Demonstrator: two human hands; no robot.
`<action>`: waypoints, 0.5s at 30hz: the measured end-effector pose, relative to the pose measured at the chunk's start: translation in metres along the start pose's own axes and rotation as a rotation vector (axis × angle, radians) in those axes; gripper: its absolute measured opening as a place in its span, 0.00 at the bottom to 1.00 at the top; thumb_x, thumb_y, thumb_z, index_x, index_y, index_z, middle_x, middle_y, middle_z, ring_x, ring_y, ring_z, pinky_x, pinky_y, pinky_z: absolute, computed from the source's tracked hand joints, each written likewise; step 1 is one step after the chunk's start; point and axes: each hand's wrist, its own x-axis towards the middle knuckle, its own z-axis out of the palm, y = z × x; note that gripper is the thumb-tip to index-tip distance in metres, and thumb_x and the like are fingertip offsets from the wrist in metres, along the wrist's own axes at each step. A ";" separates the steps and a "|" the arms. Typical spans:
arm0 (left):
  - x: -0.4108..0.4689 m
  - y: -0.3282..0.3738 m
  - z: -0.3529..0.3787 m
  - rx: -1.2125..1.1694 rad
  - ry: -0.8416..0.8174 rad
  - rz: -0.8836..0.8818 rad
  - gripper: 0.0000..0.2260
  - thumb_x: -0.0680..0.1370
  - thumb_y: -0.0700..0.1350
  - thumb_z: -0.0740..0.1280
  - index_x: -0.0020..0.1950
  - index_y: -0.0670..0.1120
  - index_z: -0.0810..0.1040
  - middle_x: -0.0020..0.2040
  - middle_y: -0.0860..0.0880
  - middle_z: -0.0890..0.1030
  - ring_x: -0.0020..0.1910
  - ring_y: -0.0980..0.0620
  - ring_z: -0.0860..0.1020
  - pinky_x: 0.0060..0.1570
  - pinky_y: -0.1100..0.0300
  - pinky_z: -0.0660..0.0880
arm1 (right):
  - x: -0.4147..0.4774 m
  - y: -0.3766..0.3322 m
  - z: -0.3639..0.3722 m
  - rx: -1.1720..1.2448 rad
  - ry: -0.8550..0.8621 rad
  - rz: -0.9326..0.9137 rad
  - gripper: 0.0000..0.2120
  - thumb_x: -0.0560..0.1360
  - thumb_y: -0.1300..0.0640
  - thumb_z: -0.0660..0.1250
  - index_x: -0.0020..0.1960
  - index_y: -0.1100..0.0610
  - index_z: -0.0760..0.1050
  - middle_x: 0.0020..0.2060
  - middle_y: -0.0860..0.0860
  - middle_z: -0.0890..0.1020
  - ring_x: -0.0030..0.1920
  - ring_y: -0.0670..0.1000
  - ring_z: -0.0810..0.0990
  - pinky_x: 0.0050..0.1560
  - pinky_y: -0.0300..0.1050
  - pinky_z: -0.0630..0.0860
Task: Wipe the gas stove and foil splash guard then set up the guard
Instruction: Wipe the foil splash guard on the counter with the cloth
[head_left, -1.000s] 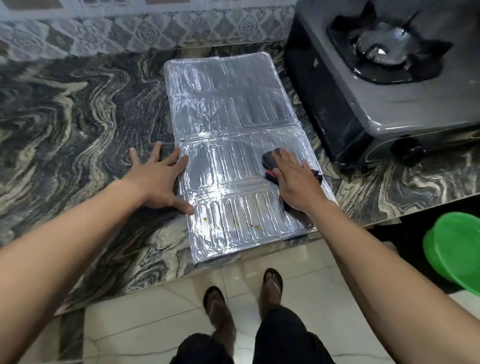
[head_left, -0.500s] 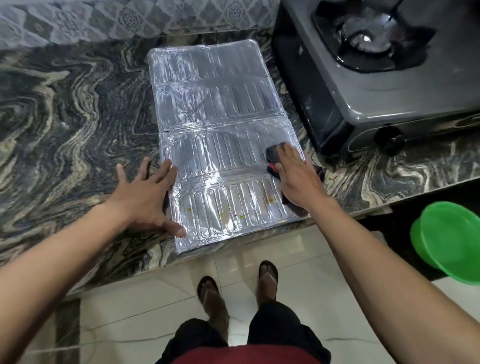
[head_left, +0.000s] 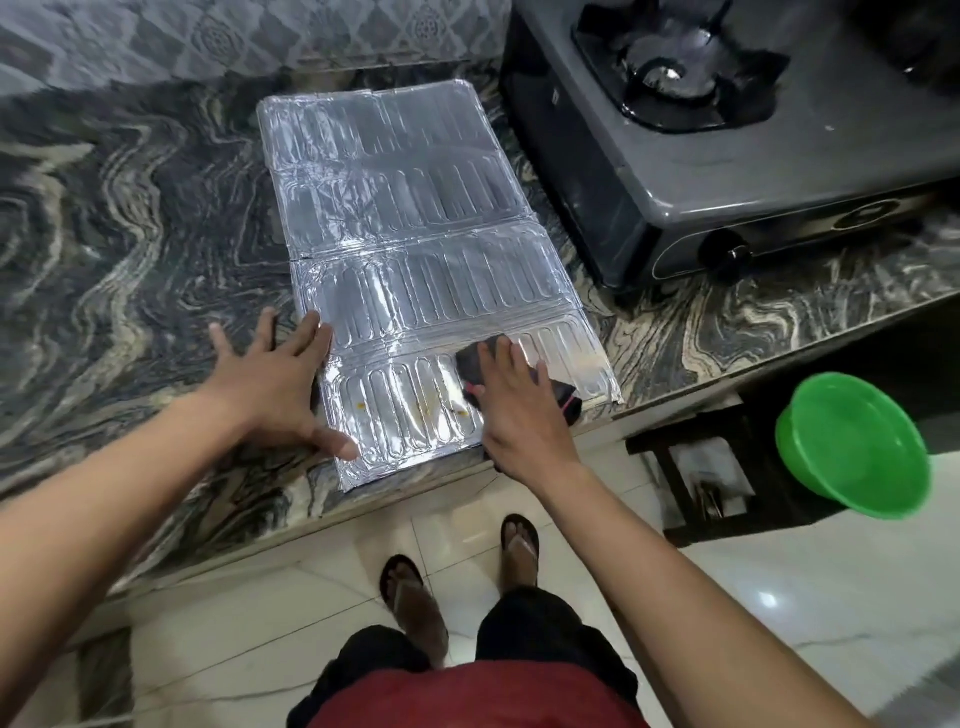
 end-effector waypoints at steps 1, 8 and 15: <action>-0.001 -0.001 0.000 -0.006 0.006 0.006 0.73 0.46 0.84 0.63 0.80 0.54 0.34 0.79 0.55 0.33 0.78 0.40 0.34 0.66 0.25 0.35 | 0.001 -0.007 0.001 -0.002 0.006 -0.018 0.41 0.75 0.61 0.65 0.79 0.62 0.44 0.79 0.61 0.50 0.79 0.59 0.47 0.76 0.59 0.45; -0.006 -0.009 0.005 -0.071 0.000 0.057 0.73 0.47 0.83 0.64 0.80 0.53 0.32 0.78 0.54 0.31 0.77 0.42 0.31 0.66 0.28 0.31 | 0.018 -0.042 0.015 0.022 0.031 -0.155 0.34 0.80 0.58 0.59 0.80 0.61 0.44 0.79 0.58 0.50 0.79 0.57 0.46 0.77 0.61 0.43; -0.008 -0.025 0.008 -0.113 0.000 0.040 0.74 0.47 0.83 0.65 0.79 0.52 0.31 0.78 0.54 0.30 0.77 0.43 0.31 0.68 0.32 0.32 | 0.043 -0.059 0.014 0.051 0.020 -0.268 0.30 0.83 0.57 0.56 0.80 0.60 0.46 0.80 0.56 0.51 0.79 0.55 0.46 0.77 0.61 0.45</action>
